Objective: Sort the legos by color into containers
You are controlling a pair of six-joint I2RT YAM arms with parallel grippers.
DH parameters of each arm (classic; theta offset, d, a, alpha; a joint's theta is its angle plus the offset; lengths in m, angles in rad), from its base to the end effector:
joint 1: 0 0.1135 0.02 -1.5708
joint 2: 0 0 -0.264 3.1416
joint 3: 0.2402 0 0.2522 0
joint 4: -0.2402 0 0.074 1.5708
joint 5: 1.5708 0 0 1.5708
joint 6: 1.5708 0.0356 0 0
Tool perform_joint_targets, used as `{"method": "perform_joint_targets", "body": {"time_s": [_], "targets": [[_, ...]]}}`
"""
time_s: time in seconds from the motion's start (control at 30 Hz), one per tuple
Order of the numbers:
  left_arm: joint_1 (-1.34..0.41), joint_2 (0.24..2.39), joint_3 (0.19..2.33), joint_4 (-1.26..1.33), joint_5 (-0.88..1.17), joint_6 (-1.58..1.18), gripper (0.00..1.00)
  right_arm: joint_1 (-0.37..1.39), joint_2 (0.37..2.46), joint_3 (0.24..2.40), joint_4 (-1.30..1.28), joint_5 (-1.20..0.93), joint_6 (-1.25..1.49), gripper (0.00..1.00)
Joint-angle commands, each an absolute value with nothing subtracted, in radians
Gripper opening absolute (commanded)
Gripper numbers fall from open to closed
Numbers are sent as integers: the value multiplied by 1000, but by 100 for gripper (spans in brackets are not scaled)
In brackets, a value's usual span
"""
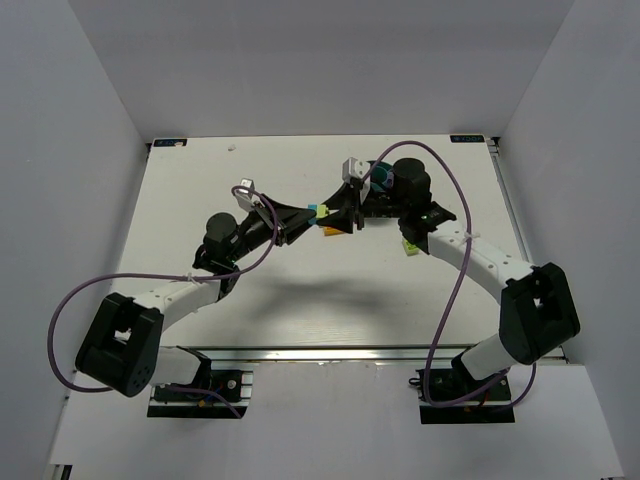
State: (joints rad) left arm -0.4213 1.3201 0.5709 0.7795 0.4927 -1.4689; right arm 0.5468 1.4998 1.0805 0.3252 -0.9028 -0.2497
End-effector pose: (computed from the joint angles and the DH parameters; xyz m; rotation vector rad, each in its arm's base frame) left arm 0.2487 -0.1299 0.2495 -0.5018 1.8118 -1.7885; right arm 0.2802 0.2033 0.3229 -1.2508 1.1819 0.9669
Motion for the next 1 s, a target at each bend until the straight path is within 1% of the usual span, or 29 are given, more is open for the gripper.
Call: {"method": "perform_joint_targets", "body": {"time_s": [0.0, 0.13, 0.33, 0.4, 0.47, 0.6, 0.63, 0.77, 0.93, 0.97], "targets": [[-403, 1315, 554, 890, 472, -1525, 19, 485, 1439, 1055, 367, -884, -255, 0], [-384, 1336, 560, 925, 472, -1543, 15, 446, 1416, 1031, 354, -881, -255, 0], [-379, 1391, 603, 925, 498, -1537, 13, 396, 1385, 1009, 333, -861, -264, 0], [-380, 1414, 641, 890, 528, -1499, 12, 371, 1388, 1019, 330, -764, -249, 0], [-380, 1419, 672, 824, 538, -1456, 12, 344, 1407, 1040, 330, -644, -171, 0], [-380, 1430, 715, 709, 560, -1384, 12, 282, 1501, 1149, 305, -496, -26, 0], [-380, 1431, 719, 697, 561, -1361, 12, 278, 1520, 1169, 302, -454, 47, 0], [-380, 1422, 724, 663, 561, -1332, 12, 275, 1624, 1299, 241, -289, 187, 0], [-380, 1407, 723, 612, 555, -1293, 12, 273, 1798, 1468, 190, -226, 270, 0], [-380, 1401, 721, 604, 555, -1289, 12, 273, 1822, 1529, 181, -203, 279, 0]]}}
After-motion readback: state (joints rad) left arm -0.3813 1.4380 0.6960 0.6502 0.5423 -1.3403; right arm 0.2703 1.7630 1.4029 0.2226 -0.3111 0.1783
